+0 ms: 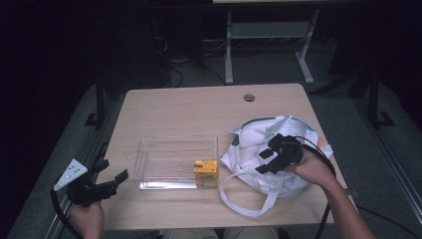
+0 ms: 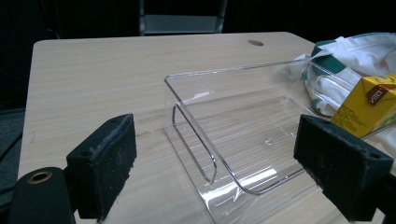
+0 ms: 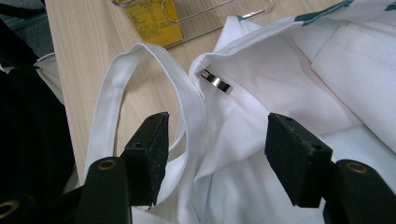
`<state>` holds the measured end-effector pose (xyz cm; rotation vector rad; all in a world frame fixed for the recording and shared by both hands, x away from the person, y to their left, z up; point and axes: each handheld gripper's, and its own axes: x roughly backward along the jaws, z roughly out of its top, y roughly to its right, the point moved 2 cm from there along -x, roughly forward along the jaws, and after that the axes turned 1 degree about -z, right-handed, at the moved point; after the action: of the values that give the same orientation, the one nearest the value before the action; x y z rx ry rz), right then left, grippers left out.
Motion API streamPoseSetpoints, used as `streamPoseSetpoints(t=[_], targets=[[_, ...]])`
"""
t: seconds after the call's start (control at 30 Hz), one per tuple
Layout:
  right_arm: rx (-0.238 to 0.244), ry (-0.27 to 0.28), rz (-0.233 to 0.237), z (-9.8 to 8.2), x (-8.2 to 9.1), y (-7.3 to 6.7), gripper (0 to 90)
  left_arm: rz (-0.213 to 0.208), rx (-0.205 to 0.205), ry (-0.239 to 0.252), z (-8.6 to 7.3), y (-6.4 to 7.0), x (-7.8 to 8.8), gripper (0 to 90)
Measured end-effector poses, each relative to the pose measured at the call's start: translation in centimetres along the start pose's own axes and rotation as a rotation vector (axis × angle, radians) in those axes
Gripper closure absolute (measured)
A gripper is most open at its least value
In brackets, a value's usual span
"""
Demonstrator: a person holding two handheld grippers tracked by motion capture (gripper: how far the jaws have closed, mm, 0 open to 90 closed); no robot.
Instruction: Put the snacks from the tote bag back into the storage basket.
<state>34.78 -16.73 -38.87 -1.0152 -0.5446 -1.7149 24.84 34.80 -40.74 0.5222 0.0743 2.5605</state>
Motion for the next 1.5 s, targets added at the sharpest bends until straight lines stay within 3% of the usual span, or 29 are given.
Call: streamPoseSetpoints(t=[0.23,0.73,1.5], targets=[[-0.006,0.035,-0.010,-1.3,0.7,-0.1,38.9,-0.002,0.000,-0.003,0.0,0.0,0.0,12.5],[-0.069,0.076,-0.032,-4.5,1.9,-0.5,38.8,-0.004,0.000,-0.006,0.0,0.1,-0.2,12.5],[-0.143,0.202,-0.077,-9.4,3.8,-0.6,37.5,-0.002,-0.006,-0.015,-0.1,0.0,-0.1,12.5]])
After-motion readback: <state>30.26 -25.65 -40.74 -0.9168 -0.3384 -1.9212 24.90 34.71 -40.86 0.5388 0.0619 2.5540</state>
